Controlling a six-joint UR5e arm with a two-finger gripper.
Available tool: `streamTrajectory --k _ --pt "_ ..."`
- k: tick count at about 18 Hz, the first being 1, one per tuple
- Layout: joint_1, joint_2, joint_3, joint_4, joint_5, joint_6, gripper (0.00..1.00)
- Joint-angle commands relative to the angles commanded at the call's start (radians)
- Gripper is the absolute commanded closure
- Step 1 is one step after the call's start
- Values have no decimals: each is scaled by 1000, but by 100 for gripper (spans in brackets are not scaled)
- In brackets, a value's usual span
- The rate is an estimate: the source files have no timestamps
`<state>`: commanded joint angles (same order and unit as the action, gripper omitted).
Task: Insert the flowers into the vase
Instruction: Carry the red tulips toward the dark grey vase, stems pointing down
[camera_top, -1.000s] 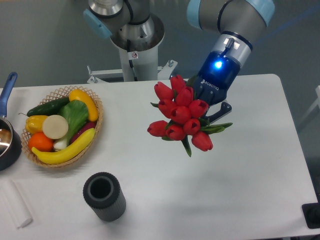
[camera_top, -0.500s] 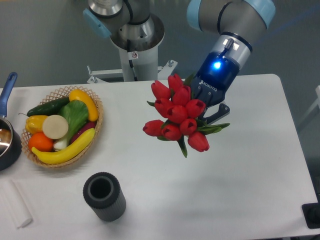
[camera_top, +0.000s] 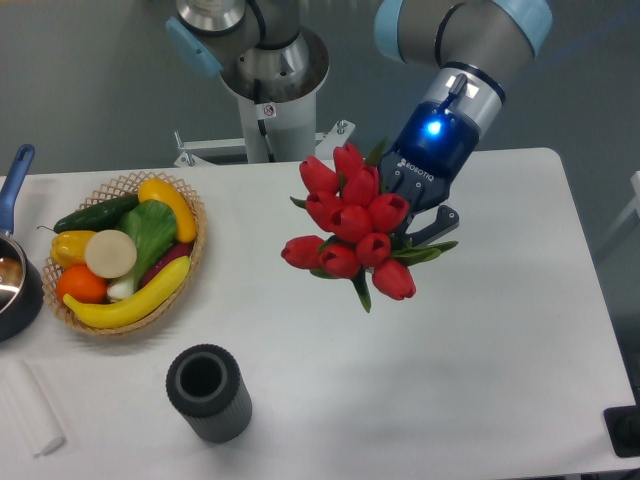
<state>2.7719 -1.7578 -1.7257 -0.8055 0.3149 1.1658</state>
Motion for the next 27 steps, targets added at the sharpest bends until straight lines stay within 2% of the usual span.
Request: streamTrajectory --k 2,9,18,27 --pt "0 -12 -5 25 -66 2 77" --pt "-44 -52 0 25 -310 5 77" --pt "-146 -75 32 23 -365 3 78" --pt "-173 -88 51 20 -365 -5 78"
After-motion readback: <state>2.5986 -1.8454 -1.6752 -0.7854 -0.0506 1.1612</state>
